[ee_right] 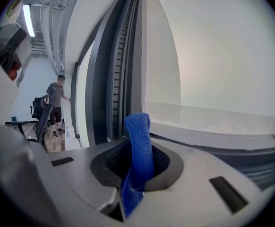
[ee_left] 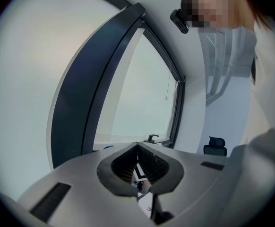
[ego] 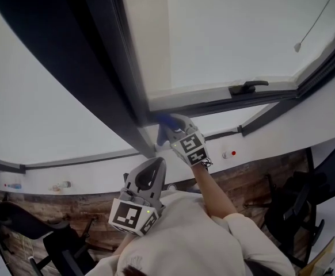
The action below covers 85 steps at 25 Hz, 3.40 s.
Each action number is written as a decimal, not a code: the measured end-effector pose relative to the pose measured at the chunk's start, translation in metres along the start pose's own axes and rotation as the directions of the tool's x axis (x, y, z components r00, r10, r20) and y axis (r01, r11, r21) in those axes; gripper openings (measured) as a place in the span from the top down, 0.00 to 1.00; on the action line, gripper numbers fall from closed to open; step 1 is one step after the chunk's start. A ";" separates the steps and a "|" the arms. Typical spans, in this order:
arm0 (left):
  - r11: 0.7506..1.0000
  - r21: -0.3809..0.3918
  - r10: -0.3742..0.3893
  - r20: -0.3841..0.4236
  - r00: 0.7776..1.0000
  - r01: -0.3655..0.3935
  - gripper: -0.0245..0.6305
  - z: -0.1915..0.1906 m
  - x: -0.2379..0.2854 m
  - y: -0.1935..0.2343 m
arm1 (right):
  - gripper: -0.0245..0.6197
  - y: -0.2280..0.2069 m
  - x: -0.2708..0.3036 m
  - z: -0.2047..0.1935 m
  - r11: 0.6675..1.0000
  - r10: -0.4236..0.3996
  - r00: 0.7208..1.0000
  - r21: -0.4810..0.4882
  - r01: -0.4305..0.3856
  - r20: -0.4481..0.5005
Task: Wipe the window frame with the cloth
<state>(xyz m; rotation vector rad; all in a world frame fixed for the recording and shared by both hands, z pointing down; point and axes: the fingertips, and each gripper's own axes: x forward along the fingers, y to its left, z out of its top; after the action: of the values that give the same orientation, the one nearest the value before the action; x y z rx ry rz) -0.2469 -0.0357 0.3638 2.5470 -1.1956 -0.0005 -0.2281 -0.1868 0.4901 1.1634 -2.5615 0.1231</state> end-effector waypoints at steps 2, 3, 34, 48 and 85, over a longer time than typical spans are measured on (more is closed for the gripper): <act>1.000 0.002 0.000 0.001 1.000 0.000 0.95 0.000 0.001 -0.001 | 0.88 -0.002 -0.001 0.000 1.000 0.000 1.000 0.002 0.000 0.001; 1.000 0.002 0.001 0.000 1.000 -0.001 0.95 0.000 0.001 -0.001 | 0.88 -0.002 -0.002 0.000 1.000 0.000 1.000 0.002 0.000 0.001; 1.000 -0.004 0.031 -0.001 1.000 -0.031 0.95 -0.001 0.050 -0.044 | 0.88 -0.052 -0.037 -0.013 0.999 0.035 0.999 -0.002 -0.035 -0.005; 1.000 -0.002 0.023 -0.004 1.000 -0.023 0.95 -0.007 0.084 -0.081 | 0.88 -0.101 -0.071 -0.027 1.000 0.007 1.000 0.028 -0.007 0.002; 1.000 0.005 0.005 -0.012 1.000 -0.005 0.95 -0.015 0.138 -0.130 | 0.88 -0.184 -0.129 -0.047 0.996 -0.057 0.998 0.069 0.055 0.034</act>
<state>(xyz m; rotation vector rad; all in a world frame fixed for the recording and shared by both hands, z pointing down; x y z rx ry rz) -0.0586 -0.0573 0.3587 2.5441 -1.1993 0.0195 0.0005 -0.2063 0.4824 1.2724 -2.5710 0.1787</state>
